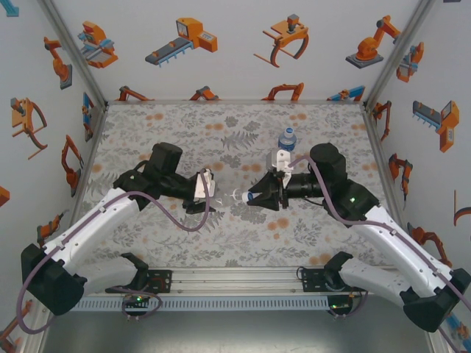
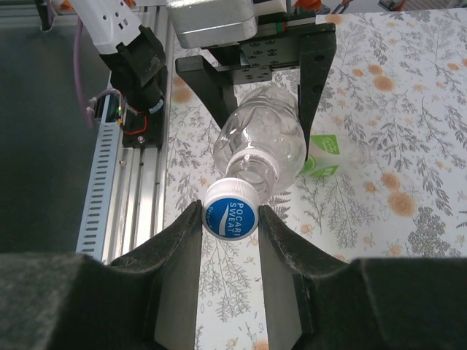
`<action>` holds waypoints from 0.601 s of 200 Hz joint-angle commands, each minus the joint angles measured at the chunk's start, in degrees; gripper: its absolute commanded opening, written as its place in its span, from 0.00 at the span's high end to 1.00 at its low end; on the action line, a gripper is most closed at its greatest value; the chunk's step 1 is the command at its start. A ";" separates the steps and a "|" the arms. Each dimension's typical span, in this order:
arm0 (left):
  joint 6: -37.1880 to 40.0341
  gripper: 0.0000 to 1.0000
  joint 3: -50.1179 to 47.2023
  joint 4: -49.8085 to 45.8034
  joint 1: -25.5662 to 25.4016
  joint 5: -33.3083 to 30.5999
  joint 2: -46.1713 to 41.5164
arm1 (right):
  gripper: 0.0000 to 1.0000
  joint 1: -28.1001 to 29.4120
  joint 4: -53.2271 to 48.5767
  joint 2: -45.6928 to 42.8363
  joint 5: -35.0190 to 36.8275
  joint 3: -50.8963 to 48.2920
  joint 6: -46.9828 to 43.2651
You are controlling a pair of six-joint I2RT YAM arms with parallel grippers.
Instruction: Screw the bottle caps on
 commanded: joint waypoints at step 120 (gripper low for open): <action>-0.08 0.91 2.47 -2.90 -0.59 1.52 0.70 | 1.00 2.84 -0.27 2.53 4.61 2.60 -4.32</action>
